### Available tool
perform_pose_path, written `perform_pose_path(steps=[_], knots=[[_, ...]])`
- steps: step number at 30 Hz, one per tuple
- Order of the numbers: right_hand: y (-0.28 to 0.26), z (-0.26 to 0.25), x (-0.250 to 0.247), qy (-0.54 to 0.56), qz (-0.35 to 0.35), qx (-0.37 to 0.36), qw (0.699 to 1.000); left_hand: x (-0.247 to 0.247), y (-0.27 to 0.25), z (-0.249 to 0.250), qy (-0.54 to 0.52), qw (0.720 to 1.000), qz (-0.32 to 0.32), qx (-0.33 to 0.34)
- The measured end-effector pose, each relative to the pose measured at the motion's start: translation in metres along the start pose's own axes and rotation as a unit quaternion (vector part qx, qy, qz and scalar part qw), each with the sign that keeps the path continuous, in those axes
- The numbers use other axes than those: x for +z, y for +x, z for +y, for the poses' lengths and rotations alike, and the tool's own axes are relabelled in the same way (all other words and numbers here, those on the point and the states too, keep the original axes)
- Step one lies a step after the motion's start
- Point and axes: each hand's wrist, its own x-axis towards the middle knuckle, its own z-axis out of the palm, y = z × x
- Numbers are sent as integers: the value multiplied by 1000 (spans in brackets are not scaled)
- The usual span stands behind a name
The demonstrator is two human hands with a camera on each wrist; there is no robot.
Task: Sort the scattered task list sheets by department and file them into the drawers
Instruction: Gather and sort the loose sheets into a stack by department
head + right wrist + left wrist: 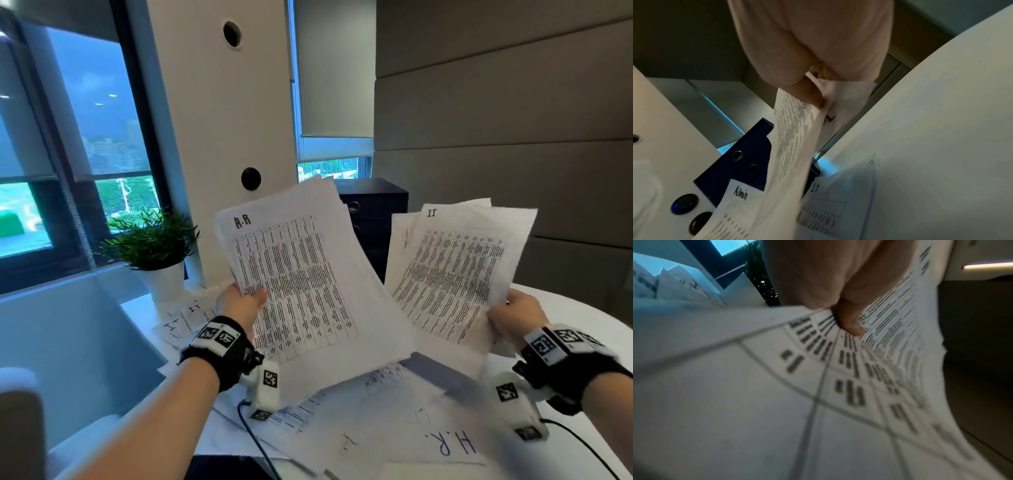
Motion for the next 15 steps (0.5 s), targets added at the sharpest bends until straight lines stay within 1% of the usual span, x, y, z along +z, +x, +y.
perform_pose_path(steps=[2, 6, 8, 11, 13, 15], knots=[[-4, -4, 6, 25, -11, -25, 999, -3, -3, -1, -30, 999, -17, 10], [-14, -17, 15, 31, -31, -66, 997, -2, -5, -5, -37, 998, -55, 19], [-19, -23, 16, 17, -57, -74, 995, -2, -5, -5, -56, 997, -52, 10], [-22, -25, 18, -2, -100, -93, 991, -3, -1, -9, -55, 997, -57, 11], [-21, -22, 17, -7, -90, -101, 991, -4, 0, -11, -64, 996, -61, 12], [-20, -22, 18, 2, -63, -136, 989, -3, -3, -9, -62, 996, -60, 12]])
